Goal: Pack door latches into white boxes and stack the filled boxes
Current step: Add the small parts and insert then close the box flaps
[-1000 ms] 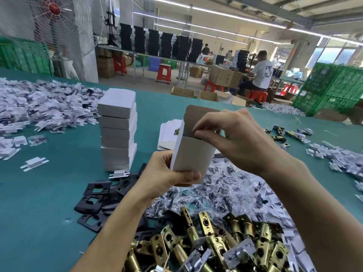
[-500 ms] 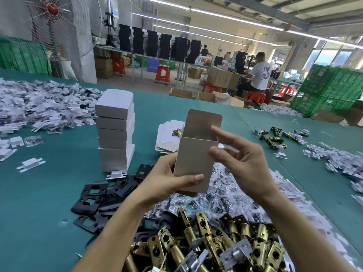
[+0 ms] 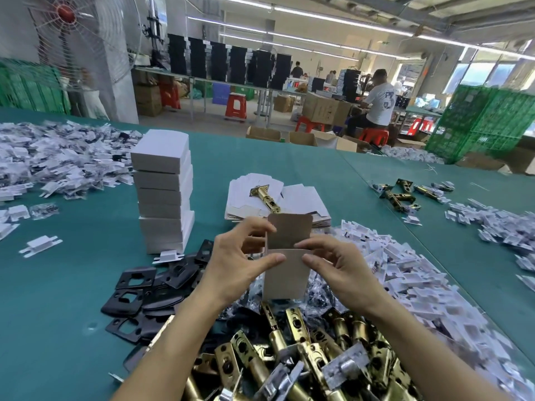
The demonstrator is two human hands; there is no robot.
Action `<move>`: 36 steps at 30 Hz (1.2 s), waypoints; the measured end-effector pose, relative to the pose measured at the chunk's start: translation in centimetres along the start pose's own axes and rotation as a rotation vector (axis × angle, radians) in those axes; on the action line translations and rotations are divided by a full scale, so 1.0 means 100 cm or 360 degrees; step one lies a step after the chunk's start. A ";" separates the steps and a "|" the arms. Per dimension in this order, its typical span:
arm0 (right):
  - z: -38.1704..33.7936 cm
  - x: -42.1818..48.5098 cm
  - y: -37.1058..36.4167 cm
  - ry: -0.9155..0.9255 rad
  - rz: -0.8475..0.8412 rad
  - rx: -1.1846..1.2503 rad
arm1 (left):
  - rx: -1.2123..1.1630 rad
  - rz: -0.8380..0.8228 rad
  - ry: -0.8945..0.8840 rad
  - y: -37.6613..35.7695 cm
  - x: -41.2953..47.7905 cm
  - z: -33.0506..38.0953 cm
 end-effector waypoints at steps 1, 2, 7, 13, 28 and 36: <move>0.002 -0.001 -0.002 -0.0011 -0.0012 -0.0027 | 0.0027 -0.0036 0.0026 -0.002 -0.001 -0.001; 0.004 -0.001 -0.002 -0.0019 -0.0015 -0.0033 | 0.0030 -0.0061 0.0047 -0.003 -0.002 -0.002; 0.006 0.001 0.004 -0.0021 -0.0036 -0.0108 | 0.0040 -0.0168 0.0049 -0.007 0.001 0.000; 0.013 0.001 0.006 -0.0011 -0.0113 -0.0083 | 0.0256 -0.0333 0.0069 -0.014 0.001 -0.003; -0.003 0.002 0.001 0.0076 0.0141 0.0371 | -0.0181 -0.0093 0.0169 -0.010 -0.001 -0.003; -0.003 -0.001 0.004 0.0153 0.0179 0.0037 | -0.0108 -0.0121 0.0222 -0.010 0.000 0.001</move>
Point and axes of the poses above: each hand's wrist, its own x-axis towards the middle knuckle, its own y-axis out of the back of the hand, z = x × y, the point moved 2 cm from there along x, towards the middle knuckle, and after that the axes turned 5 degrees about x, right-handed, at the moved point
